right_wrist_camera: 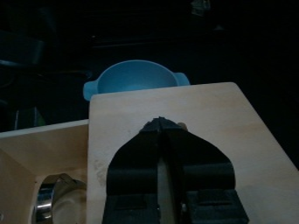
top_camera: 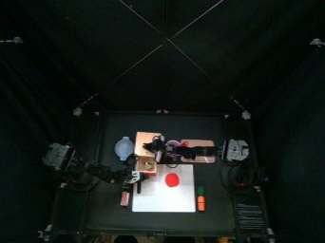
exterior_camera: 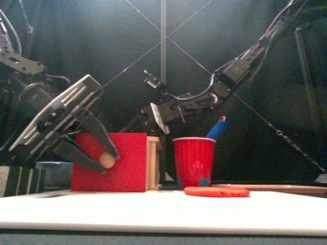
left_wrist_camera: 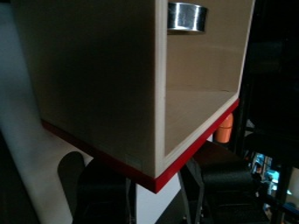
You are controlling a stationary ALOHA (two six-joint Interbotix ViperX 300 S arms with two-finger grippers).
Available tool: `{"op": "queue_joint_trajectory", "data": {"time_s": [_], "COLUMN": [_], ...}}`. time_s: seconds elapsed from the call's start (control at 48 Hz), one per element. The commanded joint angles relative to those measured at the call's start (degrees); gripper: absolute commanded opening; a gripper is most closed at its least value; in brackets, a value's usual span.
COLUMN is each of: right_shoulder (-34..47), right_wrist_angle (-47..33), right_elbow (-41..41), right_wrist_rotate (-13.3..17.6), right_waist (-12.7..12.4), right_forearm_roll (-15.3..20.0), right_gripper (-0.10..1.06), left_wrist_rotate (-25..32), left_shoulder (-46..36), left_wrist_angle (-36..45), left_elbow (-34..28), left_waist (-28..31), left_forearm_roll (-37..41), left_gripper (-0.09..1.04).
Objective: Get the cutter from the drawer then cut the dough then place the extra dough in the bowl
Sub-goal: Place the cutter on the board
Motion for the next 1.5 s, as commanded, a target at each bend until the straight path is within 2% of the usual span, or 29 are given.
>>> {"op": "queue_joint_trajectory", "data": {"time_s": [0.021,0.25,0.396,0.688,0.875,1.0,1.146,1.354,1.5], "right_shoulder": [-0.8,-0.8,-0.8,-0.8,-0.8,-0.9,-1.5,-4.0,-6.9], "right_wrist_angle": [0.8,0.8,0.8,0.8,0.9,0.9,1.0,2.5,3.8], "right_elbow": [-0.1,-0.2,-0.2,-0.4,-0.7,-0.8,-1.3,-2.3,-3.2], "right_wrist_rotate": [-0.2,-0.2,-0.2,-0.2,-0.1,-0.2,-0.1,0.1,0.1], "right_waist": [0.0,0.0,0.1,0.2,0.3,0.3,0.4,1.4,3.0], "right_forearm_roll": [0.1,0.1,0.1,0.1,0.1,0.1,0.1,0.4,1.3], "right_gripper": [0.04,0.04,0.04,0.04,0.04,0.04,0.04,0.04,0.04], "left_wrist_rotate": [0.1,0.1,0.1,0.1,-0.4,0.4,3.4,12.0,19.3], "left_shoulder": [-0.7,-1.1,-1.7,-5.5,-14.4,-22.1,-29.3,-35.6,-37.1], "left_wrist_angle": [0.0,0.0,0.0,1.9,8.3,8.3,2.2,-10.6,-14.2], "left_elbow": [-0.4,-0.2,-0.3,0.4,3.4,6.3,10.5,14.7,15.9], "left_waist": [-0.1,-0.1,-0.1,-0.9,-1.1,-1.0,0.3,8.3,14.2], "left_forearm_roll": [1.0,1.1,1.1,1.7,7.0,9.2,18.8,35.4,44.6], "left_gripper": [0.53,0.76,0.85,0.86,0.86,0.85,0.85,0.82,0.78]}}
